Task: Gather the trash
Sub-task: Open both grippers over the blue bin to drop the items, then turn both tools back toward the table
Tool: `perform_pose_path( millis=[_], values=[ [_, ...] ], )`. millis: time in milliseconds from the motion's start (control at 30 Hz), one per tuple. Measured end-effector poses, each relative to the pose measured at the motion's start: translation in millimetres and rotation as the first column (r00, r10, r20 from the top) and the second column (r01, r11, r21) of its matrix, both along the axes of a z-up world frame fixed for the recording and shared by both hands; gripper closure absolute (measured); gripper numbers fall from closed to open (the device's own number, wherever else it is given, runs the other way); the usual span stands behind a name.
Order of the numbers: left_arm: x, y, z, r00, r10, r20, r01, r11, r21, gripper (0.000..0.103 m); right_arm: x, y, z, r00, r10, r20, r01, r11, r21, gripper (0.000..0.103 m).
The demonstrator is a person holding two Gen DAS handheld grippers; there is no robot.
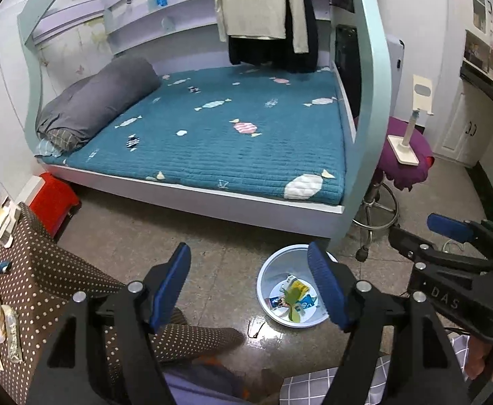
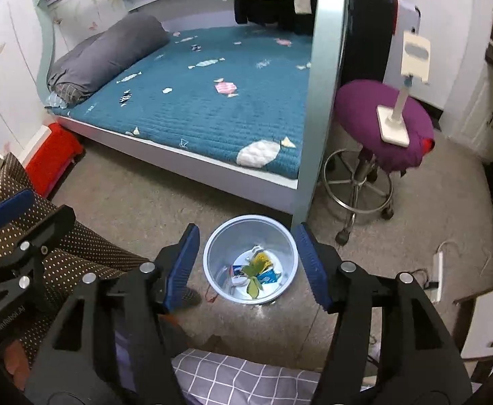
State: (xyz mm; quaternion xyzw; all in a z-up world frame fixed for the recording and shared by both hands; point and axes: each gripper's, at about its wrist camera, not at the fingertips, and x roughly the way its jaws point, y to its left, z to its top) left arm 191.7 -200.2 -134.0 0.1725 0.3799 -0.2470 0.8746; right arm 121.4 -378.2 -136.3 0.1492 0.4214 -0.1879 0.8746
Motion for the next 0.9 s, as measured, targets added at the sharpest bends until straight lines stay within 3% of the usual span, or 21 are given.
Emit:
perform_pose_path(
  millis=[500,700,900],
  values=[
    [-12.6,70.2,37.1,0.99,0.124,0.073,-0.12,0.991,-0.062,0.028,21.6,63.3,39.2,0.988,0.138,0.075,-0.135,0.99,-0.042,0.044],
    [-20.6,120.6,60.0,0.963,0.236,0.129,-0.224,0.969,-0.102,0.023,41.7,116.3,55.0,0.956,0.271,0.11,-0.265,0.962,-0.063,0.04],
    [-24.3,174.0,72.9,0.919,0.363,0.151,-0.346,0.929,-0.131,0.021,58.9,173.1,63.8,0.907,0.402,0.125,-0.398,0.915,-0.062,0.036]
  ],
)
